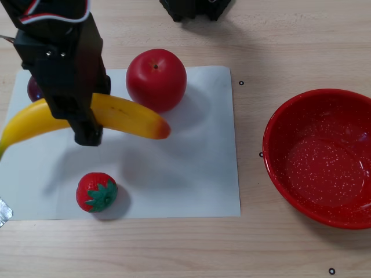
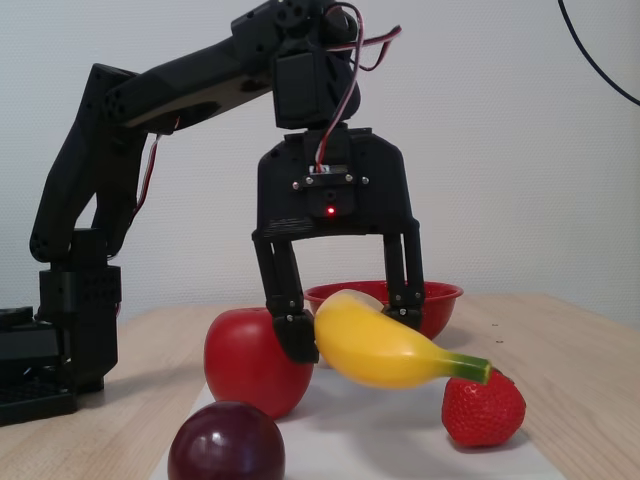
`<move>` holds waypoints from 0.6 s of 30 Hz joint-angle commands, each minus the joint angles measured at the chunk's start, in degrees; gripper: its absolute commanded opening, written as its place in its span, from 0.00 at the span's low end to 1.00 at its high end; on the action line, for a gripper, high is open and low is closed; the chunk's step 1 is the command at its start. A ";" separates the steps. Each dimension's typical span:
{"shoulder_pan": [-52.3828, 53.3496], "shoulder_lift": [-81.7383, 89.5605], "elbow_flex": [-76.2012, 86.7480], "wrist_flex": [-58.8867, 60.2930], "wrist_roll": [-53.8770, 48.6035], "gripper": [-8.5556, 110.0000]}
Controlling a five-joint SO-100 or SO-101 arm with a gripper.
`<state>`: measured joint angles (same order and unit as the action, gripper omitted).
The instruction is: Grasp the banana and put it in the red bowl.
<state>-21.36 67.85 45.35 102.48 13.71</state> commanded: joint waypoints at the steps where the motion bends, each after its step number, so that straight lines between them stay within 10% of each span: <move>1: 1.85 9.49 -8.79 1.41 -1.49 0.07; 18: 19.16 22.24 -9.84 4.04 -7.38 0.07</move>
<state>-3.87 78.66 41.57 104.85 7.73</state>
